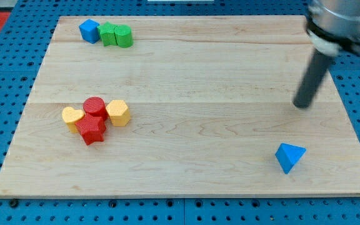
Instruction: Push the blue triangle into the bottom left of the blue cube
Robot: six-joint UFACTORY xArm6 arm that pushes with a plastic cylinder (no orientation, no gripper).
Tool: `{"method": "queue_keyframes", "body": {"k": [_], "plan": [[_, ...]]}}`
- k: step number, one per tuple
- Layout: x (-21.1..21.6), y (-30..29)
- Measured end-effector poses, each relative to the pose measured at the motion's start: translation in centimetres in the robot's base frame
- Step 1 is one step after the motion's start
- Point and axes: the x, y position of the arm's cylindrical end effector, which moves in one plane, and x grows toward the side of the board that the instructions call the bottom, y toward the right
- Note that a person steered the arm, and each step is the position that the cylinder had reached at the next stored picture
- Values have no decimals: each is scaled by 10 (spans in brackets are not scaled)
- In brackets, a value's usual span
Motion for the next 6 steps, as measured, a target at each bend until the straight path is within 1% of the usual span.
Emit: {"method": "queue_keyframes", "body": {"k": [1,2,3,5,6], "plan": [[80,7],[85,-10],[76,-97],[29,-223],[-22,-255]]}}
